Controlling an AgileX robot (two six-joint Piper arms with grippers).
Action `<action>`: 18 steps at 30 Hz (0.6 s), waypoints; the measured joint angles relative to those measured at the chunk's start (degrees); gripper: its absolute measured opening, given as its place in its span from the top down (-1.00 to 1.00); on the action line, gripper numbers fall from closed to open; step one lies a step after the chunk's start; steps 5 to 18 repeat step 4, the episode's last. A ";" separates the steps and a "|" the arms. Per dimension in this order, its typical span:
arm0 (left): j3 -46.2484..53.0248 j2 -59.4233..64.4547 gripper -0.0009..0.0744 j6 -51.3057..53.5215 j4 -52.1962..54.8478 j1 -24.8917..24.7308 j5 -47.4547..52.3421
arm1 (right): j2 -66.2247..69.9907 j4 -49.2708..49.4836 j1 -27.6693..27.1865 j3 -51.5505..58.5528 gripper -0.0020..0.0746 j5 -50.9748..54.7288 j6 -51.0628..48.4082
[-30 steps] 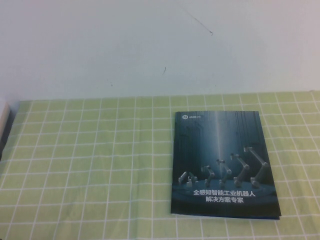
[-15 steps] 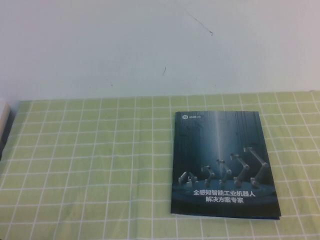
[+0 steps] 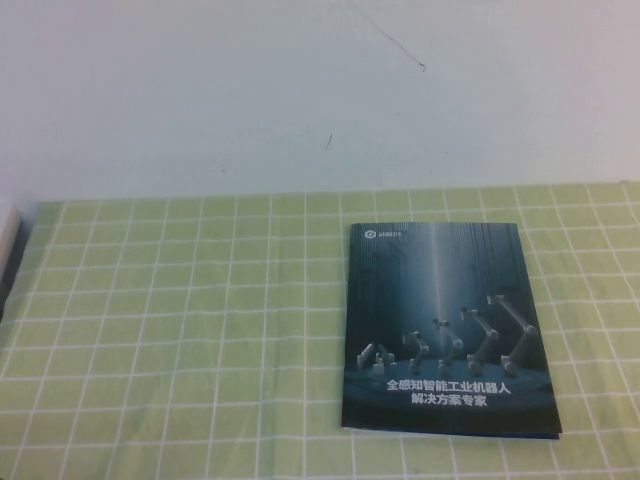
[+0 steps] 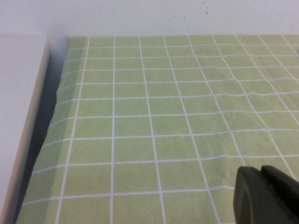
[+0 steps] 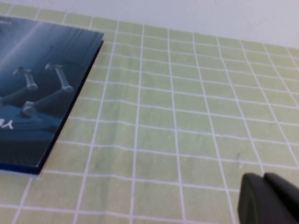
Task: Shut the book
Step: 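Close the open booklet and leave it lying on the table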
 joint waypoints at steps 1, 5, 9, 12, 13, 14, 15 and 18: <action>0.00 0.00 0.98 0.00 0.00 0.00 0.00 | 0.00 -0.10 0.00 0.05 0.95 -0.22 0.25; 0.00 0.00 0.98 0.00 0.00 0.00 0.04 | 0.00 -0.19 0.00 0.14 0.95 -0.63 0.79; 0.00 0.00 0.98 0.00 0.00 0.00 0.04 | 0.00 -0.19 0.00 0.14 0.95 -0.63 0.79; 0.00 0.00 0.98 0.00 0.00 0.00 0.04 | 0.00 -0.19 0.00 0.14 0.95 -0.63 0.79; 0.00 0.00 0.98 0.00 0.00 0.00 0.04 | 0.00 -0.19 0.00 0.14 0.95 -0.63 0.79; 0.00 0.00 0.98 0.00 0.00 0.00 0.04 | 0.00 -0.19 0.00 0.14 0.95 -0.63 0.79; 0.00 0.00 0.98 0.00 0.00 0.00 0.04 | 0.00 -0.19 0.00 0.14 0.95 -0.63 0.79; 0.00 0.00 0.98 0.00 0.00 0.00 0.04 | 0.00 -0.19 0.00 0.14 0.95 -0.63 0.79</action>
